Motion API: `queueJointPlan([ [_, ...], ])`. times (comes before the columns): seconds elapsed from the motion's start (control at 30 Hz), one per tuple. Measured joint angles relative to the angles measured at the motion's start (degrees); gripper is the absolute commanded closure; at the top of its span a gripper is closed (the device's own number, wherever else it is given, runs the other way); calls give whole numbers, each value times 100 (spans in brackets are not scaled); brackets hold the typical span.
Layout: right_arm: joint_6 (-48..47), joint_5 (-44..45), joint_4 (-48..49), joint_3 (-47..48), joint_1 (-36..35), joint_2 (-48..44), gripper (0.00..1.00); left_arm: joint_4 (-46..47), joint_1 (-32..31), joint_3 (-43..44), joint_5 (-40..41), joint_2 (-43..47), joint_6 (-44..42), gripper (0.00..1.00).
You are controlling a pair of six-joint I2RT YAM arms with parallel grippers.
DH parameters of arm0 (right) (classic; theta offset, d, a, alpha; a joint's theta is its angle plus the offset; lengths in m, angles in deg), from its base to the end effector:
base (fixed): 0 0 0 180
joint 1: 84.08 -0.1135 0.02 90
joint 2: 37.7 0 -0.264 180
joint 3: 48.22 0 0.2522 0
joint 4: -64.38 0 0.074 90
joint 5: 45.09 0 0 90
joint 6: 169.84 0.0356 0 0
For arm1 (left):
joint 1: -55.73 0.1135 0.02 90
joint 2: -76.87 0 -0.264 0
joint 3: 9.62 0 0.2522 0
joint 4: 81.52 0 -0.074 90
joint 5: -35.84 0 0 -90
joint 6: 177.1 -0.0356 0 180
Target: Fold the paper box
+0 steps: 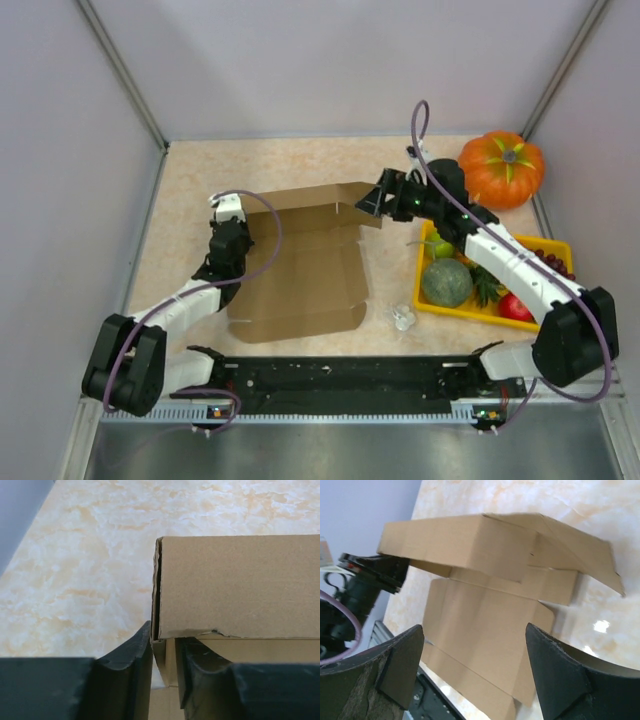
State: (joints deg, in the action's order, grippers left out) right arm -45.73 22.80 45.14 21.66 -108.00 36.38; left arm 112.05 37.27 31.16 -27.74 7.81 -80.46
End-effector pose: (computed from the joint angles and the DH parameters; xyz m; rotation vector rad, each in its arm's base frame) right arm 0.2663 0.1328 0.3063 -0.0811 2.0977 1.0187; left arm 0.2423 -0.0642 0.2137 -0.1367 1.7963 0.1090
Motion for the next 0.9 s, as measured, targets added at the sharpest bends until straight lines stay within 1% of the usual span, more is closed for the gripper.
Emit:
queueJointPlan([
  [0.13,42,160,-496,1040,-352,632,21,136,0,0,7,0,-114,87],
  [0.23,20,264,-890,1843,-544,1132,25,236,0,-15,11,0,-162,93],
  [0.3,22,302,-1051,2345,-610,1519,26,339,-2,-37,-4,0,-219,100],
  [0.4,-2,437,-1257,2645,-667,1875,29,479,0,-105,-4,2,-275,100],
  [0.67,-188,597,-1648,2986,-728,2441,30,933,0,-402,-4,33,-393,100],
  [0.9,66,417,-1552,3060,-748,2673,32,1086,0,-426,-11,83,-452,100],
])
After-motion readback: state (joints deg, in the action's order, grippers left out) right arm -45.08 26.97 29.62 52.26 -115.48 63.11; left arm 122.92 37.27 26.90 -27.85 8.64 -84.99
